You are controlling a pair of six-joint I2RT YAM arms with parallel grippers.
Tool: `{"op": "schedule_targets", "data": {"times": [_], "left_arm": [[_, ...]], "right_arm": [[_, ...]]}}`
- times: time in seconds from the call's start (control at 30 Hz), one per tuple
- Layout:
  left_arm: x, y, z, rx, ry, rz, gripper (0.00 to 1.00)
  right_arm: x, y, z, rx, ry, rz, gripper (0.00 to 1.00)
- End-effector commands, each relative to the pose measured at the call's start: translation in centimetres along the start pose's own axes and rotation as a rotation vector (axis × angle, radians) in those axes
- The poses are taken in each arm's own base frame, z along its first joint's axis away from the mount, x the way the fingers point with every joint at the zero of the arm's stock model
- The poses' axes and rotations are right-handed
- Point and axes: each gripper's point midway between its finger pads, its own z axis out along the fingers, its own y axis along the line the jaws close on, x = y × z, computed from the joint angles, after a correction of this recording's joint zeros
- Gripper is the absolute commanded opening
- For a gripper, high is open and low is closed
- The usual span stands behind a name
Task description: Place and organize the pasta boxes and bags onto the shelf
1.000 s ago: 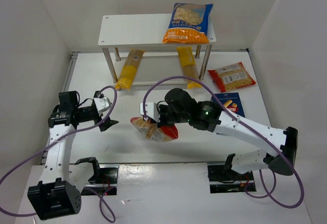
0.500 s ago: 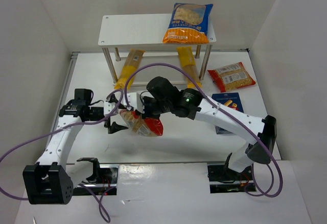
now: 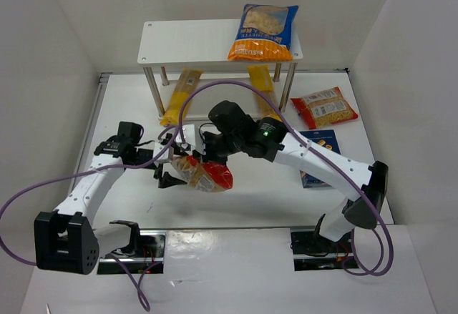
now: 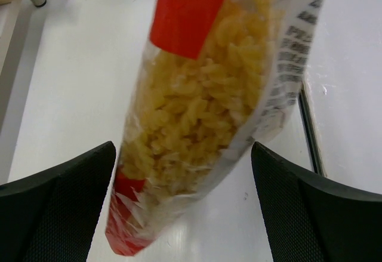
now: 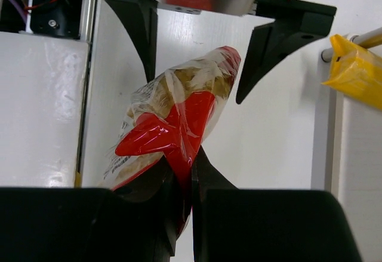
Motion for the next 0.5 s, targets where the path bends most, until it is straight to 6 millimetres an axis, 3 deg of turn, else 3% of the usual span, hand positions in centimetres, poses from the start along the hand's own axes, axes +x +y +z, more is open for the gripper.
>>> {"op": "schedule_targets", "data": {"times": [0.0,0.13,0.33,0.43,0.47], "left_arm": [[-2.1,0.9,0.4,0.026,-0.091,0.072,1.00],[-2.7,0.9,0.9,0.050,-0.108,0.079,1.00],[-2.0,0.2,2.3,0.112,-0.109,0.051,0.98],[-1.9,-0.3,3.0,0.146,-0.118,0.034,0.91],[-2.1,-0.1,3.0,0.149,-0.128,0.035,0.83]], "right_arm": [[-6.9,-0.9,-3.0,0.020,-0.217,-0.068,0.00],[-6.7,-0.9,-2.7,0.014,-0.208,-0.064,0.00],[-6.8,-0.6,-2.6,-0.029,-0.209,-0.062,0.00],[-7.0,-0.6,-2.4,-0.037,-0.213,-0.063,0.00],[-7.0,-0.6,-2.4,-0.037,-0.214,-0.063,0.00]]}}
